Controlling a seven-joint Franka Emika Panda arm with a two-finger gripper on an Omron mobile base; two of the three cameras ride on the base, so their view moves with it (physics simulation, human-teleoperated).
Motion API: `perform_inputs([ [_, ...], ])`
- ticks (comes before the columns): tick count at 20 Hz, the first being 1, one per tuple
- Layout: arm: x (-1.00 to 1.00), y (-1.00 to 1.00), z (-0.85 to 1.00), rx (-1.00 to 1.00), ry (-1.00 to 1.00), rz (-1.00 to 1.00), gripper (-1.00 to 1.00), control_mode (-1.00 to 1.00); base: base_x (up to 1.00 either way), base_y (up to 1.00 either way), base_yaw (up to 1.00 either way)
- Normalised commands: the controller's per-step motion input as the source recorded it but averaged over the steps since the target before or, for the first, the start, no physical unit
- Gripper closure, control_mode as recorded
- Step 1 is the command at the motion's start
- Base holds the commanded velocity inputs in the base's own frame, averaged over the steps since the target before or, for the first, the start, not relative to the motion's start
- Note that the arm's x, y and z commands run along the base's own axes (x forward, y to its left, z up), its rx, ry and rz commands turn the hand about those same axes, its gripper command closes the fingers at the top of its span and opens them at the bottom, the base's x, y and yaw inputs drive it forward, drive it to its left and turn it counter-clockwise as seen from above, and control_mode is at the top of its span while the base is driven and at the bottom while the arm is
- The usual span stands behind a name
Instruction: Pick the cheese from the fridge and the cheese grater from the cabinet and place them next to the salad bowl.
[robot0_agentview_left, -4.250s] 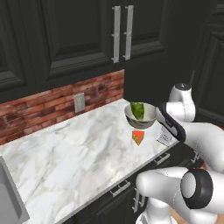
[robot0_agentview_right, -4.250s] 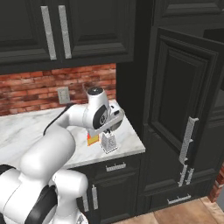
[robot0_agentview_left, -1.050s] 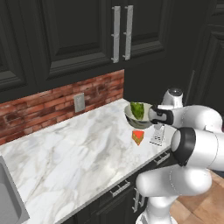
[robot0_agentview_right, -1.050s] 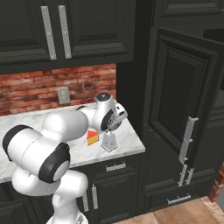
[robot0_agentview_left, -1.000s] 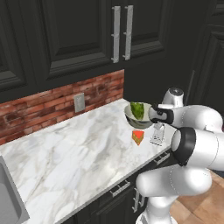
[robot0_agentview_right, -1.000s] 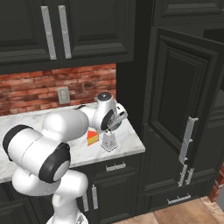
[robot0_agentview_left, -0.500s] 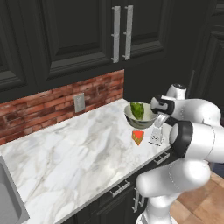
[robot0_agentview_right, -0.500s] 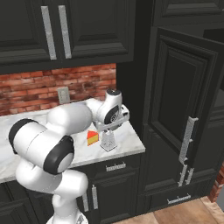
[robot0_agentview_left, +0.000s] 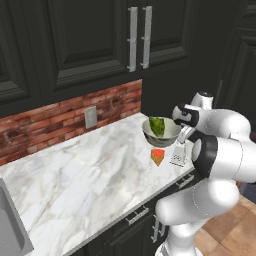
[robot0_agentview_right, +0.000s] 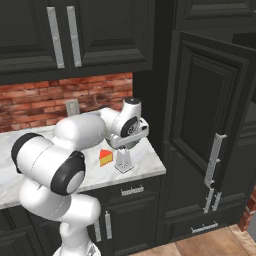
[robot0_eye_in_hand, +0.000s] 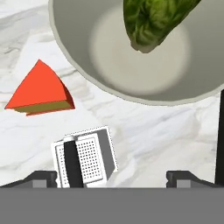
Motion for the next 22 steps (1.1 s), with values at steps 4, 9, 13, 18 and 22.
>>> perform_inputs([
  [4, -0.26, 0.16, 0.0, 0.0, 0.0, 0.0, -1.0, -1.0, 0.0, 0.0, 0.0],
  [9, -0.2, 0.07, 0.07, 0.0, -0.01, 0.0, -1.0, -1.0, 0.0, 0.0, 0.0],
  [13, -0.18, 0.0, 0.32, 0.0, -0.08, 0.0, -1.0, -1.0, 0.0, 0.0, 0.0],
  [18, -0.47, 0.02, 0.3, 0.0, -0.05, -0.03, -1.0, -1.0, 0.0, 0.0, 0.0],
  [22, -0.72, 0.33, 0.31, 0.0, -0.02, -0.04, -1.0, -1.0, 0.0, 0.0, 0.0],
])
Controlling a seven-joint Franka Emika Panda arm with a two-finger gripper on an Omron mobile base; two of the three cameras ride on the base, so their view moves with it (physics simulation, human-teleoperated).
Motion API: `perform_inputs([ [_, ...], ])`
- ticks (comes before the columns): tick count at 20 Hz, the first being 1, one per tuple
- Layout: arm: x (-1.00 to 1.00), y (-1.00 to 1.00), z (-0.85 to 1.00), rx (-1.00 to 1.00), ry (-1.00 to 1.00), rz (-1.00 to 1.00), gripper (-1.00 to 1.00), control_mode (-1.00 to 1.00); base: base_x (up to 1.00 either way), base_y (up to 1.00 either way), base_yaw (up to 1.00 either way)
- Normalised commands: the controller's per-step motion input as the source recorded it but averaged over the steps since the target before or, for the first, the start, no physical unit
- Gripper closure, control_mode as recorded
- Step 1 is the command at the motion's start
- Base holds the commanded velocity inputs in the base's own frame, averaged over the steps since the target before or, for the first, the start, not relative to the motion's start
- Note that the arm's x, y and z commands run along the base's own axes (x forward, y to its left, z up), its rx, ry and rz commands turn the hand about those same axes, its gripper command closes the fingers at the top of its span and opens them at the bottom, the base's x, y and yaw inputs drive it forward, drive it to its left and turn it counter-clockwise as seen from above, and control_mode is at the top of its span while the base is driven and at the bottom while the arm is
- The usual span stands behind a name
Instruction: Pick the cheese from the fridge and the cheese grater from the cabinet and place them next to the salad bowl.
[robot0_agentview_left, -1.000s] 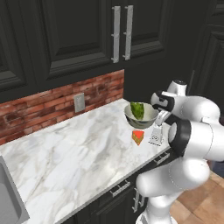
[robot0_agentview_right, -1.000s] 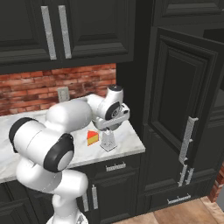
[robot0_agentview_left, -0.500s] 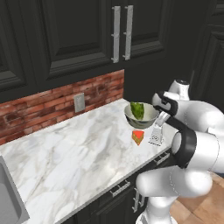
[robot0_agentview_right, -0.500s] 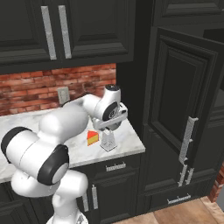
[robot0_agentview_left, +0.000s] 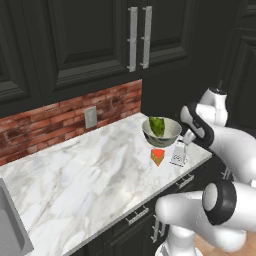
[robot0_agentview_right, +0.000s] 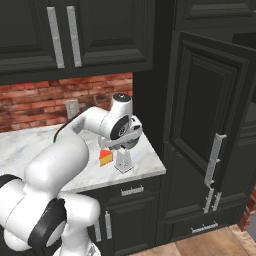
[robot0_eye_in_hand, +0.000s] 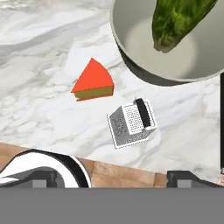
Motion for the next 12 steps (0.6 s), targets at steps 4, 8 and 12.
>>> perform_inputs([
  [4, -0.74, 0.55, 0.47, 0.0, -0.08, -0.1, -1.0, -1.0, 0.0, 0.0, 0.0],
  [8, -0.49, 0.58, 0.16, 0.0, -0.01, -0.1, -1.0, -1.0, 0.0, 0.0, 0.0],
  [12, -0.03, 0.27, 0.04, 0.0, 0.1, -0.23, -1.0, -1.0, 0.0, 0.0, 0.0],
])
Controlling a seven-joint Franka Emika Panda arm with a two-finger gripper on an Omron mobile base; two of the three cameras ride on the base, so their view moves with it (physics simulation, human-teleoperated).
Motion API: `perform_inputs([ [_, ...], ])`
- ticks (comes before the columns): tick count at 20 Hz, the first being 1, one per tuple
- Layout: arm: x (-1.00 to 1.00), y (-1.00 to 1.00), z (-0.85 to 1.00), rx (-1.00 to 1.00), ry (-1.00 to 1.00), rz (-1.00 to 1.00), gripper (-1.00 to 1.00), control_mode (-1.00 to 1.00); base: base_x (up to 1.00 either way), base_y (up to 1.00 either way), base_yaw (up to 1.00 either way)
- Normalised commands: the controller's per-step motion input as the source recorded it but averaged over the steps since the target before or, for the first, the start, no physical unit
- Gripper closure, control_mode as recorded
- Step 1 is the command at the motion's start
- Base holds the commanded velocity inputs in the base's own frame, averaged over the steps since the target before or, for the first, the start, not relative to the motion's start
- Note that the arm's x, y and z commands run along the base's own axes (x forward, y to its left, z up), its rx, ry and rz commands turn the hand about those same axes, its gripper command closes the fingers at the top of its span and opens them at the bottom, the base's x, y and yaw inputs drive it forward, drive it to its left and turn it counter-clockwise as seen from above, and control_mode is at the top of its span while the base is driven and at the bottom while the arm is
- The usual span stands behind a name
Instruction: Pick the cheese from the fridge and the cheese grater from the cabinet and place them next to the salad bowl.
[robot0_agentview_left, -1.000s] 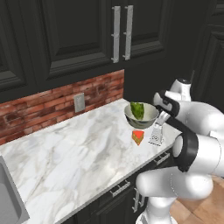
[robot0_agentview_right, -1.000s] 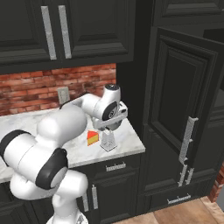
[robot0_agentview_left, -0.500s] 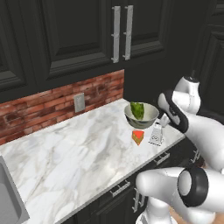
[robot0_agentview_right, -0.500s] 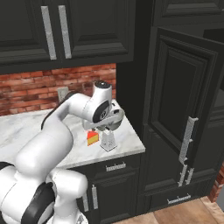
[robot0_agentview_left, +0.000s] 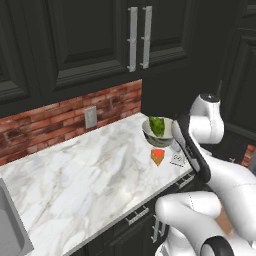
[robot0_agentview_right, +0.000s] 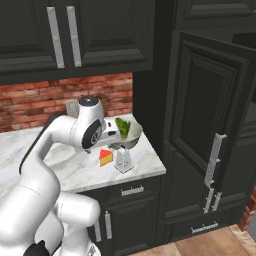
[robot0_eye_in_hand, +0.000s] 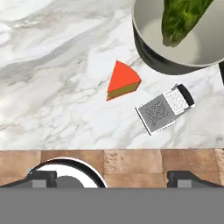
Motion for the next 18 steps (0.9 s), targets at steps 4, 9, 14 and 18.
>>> perform_inputs([
  [4, -0.25, 0.24, 0.21, 0.0, 0.0, -0.36, -1.0, -1.0, 0.0, 0.0, 0.0],
  [9, -0.23, 0.23, 0.18, -0.01, -0.01, -0.31, -1.0, -1.0, 0.0, 0.0, 0.0],
  [14, -0.36, 0.11, 0.11, 0.0, -0.06, -0.16, -1.0, -1.0, 0.0, 0.0, 0.0],
  [18, -0.38, 0.16, 0.03, 0.0, -0.01, -0.04, -1.0, -1.0, 0.0, 0.0, 0.0],
])
